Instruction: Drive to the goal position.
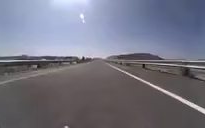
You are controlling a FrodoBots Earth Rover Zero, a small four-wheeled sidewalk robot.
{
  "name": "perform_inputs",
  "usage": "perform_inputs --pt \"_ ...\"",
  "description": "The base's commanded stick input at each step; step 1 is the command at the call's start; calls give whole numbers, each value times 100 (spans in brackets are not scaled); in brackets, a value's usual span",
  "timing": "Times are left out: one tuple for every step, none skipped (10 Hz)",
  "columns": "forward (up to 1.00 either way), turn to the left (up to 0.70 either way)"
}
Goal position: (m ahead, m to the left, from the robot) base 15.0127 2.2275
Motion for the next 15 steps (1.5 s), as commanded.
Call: perform_inputs --pt "100 0" --pt "100 0" --pt "100 0" --pt "100 0" --pt "100 0" --pt "100 0" --pt "100 0" --pt "100 0" --pt "100 0" --pt "100 0" --pt "100 0" --pt "100 0" --pt "100 0" --pt "100 0" --pt "100 0"
